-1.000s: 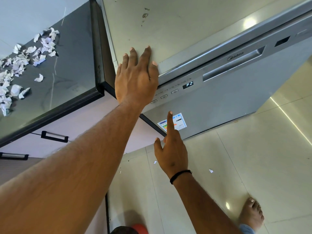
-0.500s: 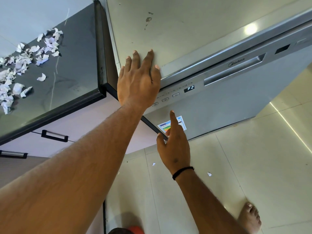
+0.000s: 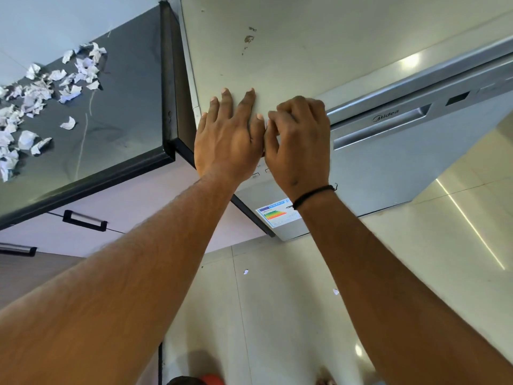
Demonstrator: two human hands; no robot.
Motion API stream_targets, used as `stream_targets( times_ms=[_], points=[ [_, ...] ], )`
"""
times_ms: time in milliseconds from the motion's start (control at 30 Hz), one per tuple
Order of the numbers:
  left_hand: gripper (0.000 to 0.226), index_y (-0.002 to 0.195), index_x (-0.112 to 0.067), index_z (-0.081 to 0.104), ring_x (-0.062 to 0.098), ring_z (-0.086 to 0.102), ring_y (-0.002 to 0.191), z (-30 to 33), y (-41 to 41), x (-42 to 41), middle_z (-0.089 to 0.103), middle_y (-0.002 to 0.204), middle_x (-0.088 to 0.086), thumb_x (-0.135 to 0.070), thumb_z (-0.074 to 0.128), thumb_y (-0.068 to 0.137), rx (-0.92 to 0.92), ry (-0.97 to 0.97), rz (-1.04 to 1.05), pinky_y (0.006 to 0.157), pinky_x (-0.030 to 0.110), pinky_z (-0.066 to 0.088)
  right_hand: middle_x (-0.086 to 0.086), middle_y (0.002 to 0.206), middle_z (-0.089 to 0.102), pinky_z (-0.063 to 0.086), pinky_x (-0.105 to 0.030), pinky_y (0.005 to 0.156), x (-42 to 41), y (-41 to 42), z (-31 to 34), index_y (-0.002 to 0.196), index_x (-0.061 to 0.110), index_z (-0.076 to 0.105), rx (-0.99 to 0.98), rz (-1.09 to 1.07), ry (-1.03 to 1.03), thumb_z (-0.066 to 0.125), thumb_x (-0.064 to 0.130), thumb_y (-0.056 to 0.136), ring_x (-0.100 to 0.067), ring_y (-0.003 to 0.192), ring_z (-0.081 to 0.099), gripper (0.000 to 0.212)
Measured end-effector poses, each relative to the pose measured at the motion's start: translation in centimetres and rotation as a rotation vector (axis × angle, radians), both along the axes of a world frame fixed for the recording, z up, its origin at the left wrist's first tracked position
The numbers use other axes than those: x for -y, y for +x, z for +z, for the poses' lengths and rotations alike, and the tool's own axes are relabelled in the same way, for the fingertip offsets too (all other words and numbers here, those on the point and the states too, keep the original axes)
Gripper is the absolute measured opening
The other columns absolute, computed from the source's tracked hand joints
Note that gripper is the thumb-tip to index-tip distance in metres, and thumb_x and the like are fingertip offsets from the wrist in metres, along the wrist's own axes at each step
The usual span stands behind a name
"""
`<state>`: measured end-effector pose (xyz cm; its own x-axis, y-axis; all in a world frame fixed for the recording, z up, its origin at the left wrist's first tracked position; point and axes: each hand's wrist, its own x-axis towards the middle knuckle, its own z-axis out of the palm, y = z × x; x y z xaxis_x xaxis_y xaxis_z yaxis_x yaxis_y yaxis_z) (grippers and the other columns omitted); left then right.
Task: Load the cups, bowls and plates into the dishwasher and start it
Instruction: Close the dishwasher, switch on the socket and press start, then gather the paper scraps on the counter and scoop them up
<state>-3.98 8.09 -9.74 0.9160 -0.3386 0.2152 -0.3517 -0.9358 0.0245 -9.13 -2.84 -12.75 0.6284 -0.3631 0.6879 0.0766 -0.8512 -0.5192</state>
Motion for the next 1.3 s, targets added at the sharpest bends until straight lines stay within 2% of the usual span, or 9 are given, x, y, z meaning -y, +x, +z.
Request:
stream_targets(
  times_ms=[200, 400, 533, 633, 733, 900, 1000, 1133, 1300],
  points=[
    [0.059, 0.159, -0.034, 0.019, 0.027, 0.015, 0.154, 0.1, 0.3, 0.0, 0.019, 0.167, 0.007, -0.055, 0.012, 0.104, -0.025, 0.012, -0.007, 0.123, 0.045, 0.017, -0.003, 0.078, 0.061, 0.035, -0.031, 0.069, 1.3, 0.8, 1.5, 0.072, 0.012, 0.069, -0.104, -0.029, -0.053, 0.068, 0.027, 0.086, -0.024, 0.08, 0.053, 0.021],
    [0.063, 0.16, -0.039, 0.007, 0.023, -0.003, 0.156, 0.5, 0.6, -0.7, 0.0, 0.17, 0.005, -0.061, 0.017, 0.102, -0.218, -0.008, -0.071, 0.124, 0.044, 0.001, -0.003, 0.082, 0.059, 0.035, -0.034, 0.07, 2.3, 2.2, 2.3, 0.076, 0.017, 0.061, -0.295, -0.04, 0.021, 0.073, 0.03, 0.085, -0.027, 0.085, 0.053, 0.021],
    [0.065, 0.16, -0.04, -0.001, 0.021, -0.015, 0.155, 1.7, 1.3, -0.9, -0.013, 0.169, 0.002, -0.062, 0.02, 0.102, -0.32, -0.027, -0.051, 0.124, 0.044, -0.006, -0.006, 0.099, 0.058, 0.041, -0.039, 0.081, 2.0, 2.1, 2.2, 0.086, 0.017, 0.063, -0.267, -0.025, -0.024, 0.069, 0.03, 0.087, -0.029, 0.095, 0.054, 0.014],
    [0.066, 0.159, -0.04, -0.003, 0.02, -0.018, 0.154, 2.1, 1.5, -0.7, -0.017, 0.168, 0.001, -0.061, 0.023, 0.102, -0.372, -0.024, -0.048, 0.124, 0.045, -0.008, -0.006, 0.132, 0.059, 0.034, -0.046, 0.105, 2.1, 2.3, 2.2, 0.116, 0.024, 0.069, -0.382, 0.017, -0.073, 0.057, 0.032, 0.094, -0.03, 0.127, 0.051, 0.025],
    [0.067, 0.159, -0.04, -0.006, 0.021, -0.021, 0.153, 2.4, 1.4, -0.7, -0.02, 0.167, 0.001, -0.061, 0.023, 0.102, -0.403, -0.026, -0.05, 0.124, 0.045, -0.009, -0.003, 0.16, 0.034, 0.018, -0.053, 0.117, 2.3, 2.3, 3.1, 0.145, 0.038, 0.046, -0.659, 0.098, -0.238, 0.039, 0.033, 0.103, -0.03, 0.151, 0.022, 0.043],
    [0.069, 0.159, -0.039, -0.008, 0.02, -0.025, 0.152, 2.6, 1.5, -0.8, -0.024, 0.166, 0.0, -0.064, 0.02, 0.101, -0.425, -0.049, -0.053, 0.124, 0.045, -0.01, 0.0, 0.168, 0.01, 0.009, -0.051, 0.122, 3.0, 2.5, 4.6, 0.155, 0.043, 0.024, -0.869, 0.202, -0.243, 0.029, 0.038, 0.106, -0.029, 0.155, 0.0, 0.05],
    [0.07, 0.158, -0.04, -0.011, 0.02, -0.029, 0.15, 2.8, 1.6, -0.9, -0.028, 0.164, -0.001, -0.067, 0.018, 0.1, -0.451, -0.056, -0.049, 0.124, 0.046, -0.01, -0.005, 0.167, 0.016, 0.014, -0.05, 0.122, 3.6, 3.2, 5.5, 0.155, 0.039, 0.029, -0.89, 0.266, -0.271, 0.031, 0.037, 0.106, -0.034, 0.154, 0.005, 0.048],
    [0.072, 0.158, -0.04, -0.011, 0.019, -0.029, 0.15, 3.5, 1.3, -0.9, -0.028, 0.164, -0.001, -0.069, 0.016, 0.098, -0.477, -0.056, -0.06, 0.125, 0.047, -0.008, -0.012, 0.154, 0.037, 0.037, -0.049, 0.112, 4.1, 4.6, 7.7, 0.147, 0.031, 0.045, -0.941, 0.314, -0.396, 0.038, 0.038, 0.104, -0.041, 0.143, 0.031, 0.044],
    [0.076, 0.16, -0.034, 0.017, 0.016, -0.007, 0.155, 5.9, 2.0, -1.6, -0.001, 0.169, -0.003, -0.042, 0.057, 0.096, -0.591, -0.251, -0.016, 0.125, 0.04, 0.003, -0.009, 0.126, 0.048, 0.05, -0.04, 0.085, 2.8, 8.5, 12.3, 0.124, 0.025, 0.06, -1.127, 0.376, -0.454, 0.043, 0.038, 0.099, -0.034, 0.103, 0.06, 0.033]
  ],
)
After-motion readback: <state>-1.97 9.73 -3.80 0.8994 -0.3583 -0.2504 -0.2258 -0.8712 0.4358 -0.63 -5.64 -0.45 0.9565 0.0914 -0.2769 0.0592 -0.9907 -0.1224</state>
